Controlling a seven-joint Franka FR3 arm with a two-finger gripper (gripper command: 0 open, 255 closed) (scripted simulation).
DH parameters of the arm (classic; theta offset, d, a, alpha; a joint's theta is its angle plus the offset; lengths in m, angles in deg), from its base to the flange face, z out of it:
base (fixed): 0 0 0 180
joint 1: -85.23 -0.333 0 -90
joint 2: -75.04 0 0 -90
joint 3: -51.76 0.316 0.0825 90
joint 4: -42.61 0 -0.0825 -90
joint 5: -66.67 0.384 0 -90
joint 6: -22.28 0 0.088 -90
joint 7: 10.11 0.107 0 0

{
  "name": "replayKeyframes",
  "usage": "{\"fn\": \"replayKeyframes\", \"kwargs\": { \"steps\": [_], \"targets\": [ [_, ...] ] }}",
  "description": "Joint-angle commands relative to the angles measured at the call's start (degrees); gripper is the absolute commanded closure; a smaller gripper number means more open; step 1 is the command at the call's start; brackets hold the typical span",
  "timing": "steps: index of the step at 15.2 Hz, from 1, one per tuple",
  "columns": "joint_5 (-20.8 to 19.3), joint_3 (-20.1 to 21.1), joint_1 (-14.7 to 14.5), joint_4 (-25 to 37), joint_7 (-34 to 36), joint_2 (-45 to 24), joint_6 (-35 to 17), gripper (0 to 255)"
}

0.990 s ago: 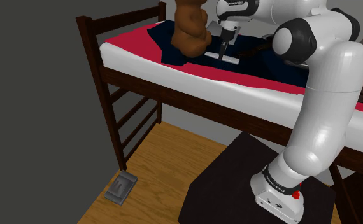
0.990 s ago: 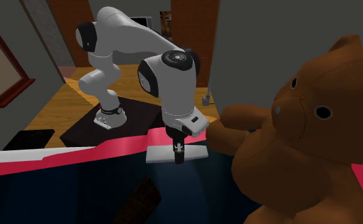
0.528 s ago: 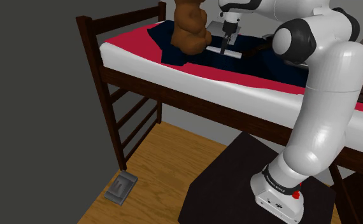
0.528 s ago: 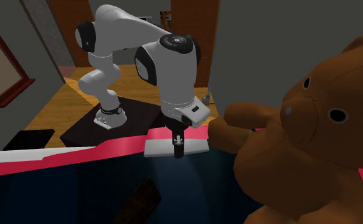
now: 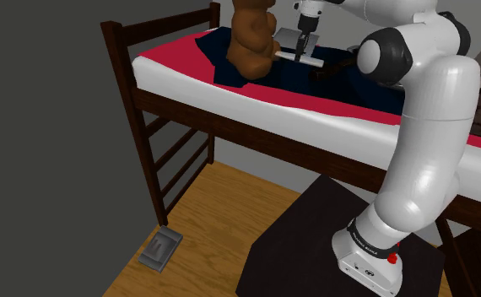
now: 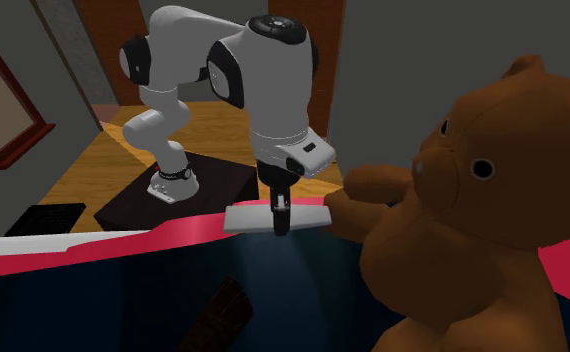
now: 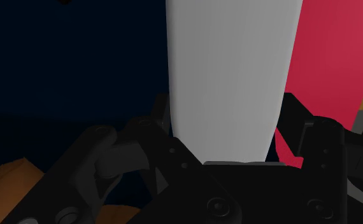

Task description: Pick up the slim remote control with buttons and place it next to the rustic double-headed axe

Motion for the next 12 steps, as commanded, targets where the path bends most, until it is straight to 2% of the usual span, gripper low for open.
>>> {"fn": "replayKeyframes", "kwargs": {
  "steps": [1, 8, 12],
  "targets": [
    [0.1, 0.0, 0.3, 2.0, 0.0, -0.3, 1.7, 255],
    [1.6, 0.2, 2.7, 13.5, 0.0, -3.9, 9.5, 255],
    [3.1, 0.6, 5.2, 23.8, 0.2, -8.0, 15.6, 255]
  ]
}}
